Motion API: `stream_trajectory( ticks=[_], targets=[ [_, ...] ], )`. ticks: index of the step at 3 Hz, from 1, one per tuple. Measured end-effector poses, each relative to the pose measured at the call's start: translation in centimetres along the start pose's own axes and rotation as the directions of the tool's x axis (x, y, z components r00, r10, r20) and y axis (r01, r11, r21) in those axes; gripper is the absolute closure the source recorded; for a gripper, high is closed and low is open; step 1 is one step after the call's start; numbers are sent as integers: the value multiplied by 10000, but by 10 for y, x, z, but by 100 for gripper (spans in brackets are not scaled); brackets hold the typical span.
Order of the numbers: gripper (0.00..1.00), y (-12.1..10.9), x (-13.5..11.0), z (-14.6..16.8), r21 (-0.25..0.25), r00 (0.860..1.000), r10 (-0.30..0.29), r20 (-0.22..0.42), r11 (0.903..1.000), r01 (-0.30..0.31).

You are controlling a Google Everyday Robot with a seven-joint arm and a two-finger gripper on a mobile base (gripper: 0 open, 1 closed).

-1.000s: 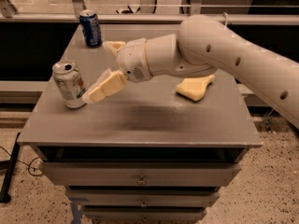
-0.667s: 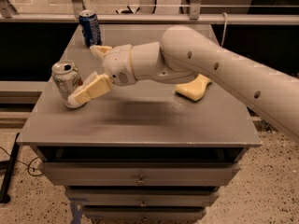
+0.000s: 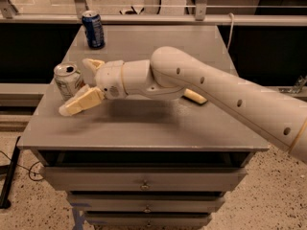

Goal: Knock 7up can over

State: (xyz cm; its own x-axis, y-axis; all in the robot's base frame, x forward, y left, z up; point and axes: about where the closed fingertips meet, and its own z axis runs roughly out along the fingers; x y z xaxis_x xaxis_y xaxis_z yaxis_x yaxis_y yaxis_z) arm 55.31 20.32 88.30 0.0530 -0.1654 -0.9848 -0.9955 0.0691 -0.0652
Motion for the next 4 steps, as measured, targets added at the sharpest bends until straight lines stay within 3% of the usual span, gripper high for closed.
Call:
stream_trajectory(
  ticks=[2,4],
  targets=[
    [40,10,17,22,-337,9969,738,272,9968,-729],
    [87,-4,19,6,-38,9972,723,201,9974,-723]
  ],
)
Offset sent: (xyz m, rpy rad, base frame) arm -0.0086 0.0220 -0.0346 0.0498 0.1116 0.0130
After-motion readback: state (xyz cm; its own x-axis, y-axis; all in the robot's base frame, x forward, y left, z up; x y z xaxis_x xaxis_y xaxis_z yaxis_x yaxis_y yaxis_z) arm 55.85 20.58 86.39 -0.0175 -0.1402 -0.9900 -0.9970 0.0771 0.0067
